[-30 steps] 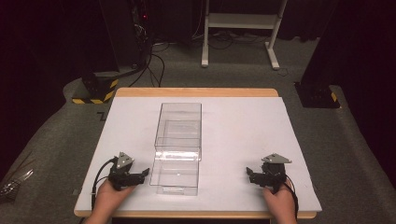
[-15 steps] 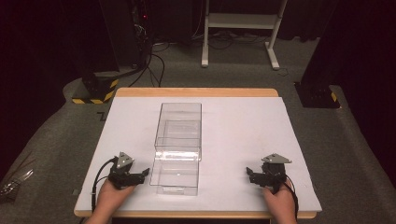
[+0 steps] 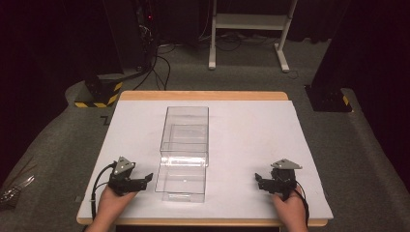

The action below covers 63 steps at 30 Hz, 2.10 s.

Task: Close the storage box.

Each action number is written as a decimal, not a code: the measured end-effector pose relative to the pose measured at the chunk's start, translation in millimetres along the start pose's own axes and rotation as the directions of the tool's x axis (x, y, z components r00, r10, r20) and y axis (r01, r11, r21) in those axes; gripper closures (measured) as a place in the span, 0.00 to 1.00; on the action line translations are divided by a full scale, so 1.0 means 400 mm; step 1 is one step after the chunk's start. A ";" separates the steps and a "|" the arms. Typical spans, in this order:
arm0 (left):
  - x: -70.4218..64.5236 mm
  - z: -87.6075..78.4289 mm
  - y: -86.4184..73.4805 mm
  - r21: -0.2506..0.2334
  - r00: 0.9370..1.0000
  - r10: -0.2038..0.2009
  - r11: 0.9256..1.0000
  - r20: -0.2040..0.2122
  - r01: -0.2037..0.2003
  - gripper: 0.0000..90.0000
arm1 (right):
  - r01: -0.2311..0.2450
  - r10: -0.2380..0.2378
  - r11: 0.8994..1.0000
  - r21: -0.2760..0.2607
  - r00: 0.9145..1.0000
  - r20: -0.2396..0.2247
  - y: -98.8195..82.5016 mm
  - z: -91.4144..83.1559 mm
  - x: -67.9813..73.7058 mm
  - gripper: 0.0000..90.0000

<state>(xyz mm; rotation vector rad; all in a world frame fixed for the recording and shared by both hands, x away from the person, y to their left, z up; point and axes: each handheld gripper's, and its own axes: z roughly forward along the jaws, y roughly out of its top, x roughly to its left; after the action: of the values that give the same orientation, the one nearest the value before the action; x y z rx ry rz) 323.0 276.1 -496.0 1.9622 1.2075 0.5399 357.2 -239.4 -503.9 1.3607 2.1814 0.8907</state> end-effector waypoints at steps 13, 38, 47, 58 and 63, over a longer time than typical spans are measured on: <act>-0.024 -0.040 0.015 -0.042 0.999 0.035 0.999 0.018 -0.034 0.18 | -0.001 0.001 1.000 0.000 1.000 0.000 0.000 0.000 0.000 0.15; -0.035 -0.102 0.036 -0.109 0.998 0.041 0.993 0.053 -0.035 0.19 | 0.000 0.000 1.000 -0.001 1.000 0.000 0.000 0.000 0.000 0.15; -0.057 -0.124 0.046 -0.139 0.995 0.046 0.990 0.089 -0.034 0.19 | 0.000 0.000 1.000 0.000 1.000 -0.001 0.000 0.000 0.000 0.15; -0.075 -0.144 0.056 -0.176 0.991 0.054 0.984 0.120 -0.032 0.19 | 0.000 0.000 1.000 -0.001 1.000 -0.001 0.000 0.000 0.000 0.15; -0.083 -0.151 0.059 -0.190 0.990 0.053 0.981 0.129 -0.028 0.19 | -0.001 0.001 1.000 -0.001 1.000 -0.001 0.000 0.000 0.000 0.15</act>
<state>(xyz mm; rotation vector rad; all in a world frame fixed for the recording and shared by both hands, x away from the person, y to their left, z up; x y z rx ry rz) 280.0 263.3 -438.7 1.8349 0.9980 0.5152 357.2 -239.5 -503.9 1.3615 2.1809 0.8926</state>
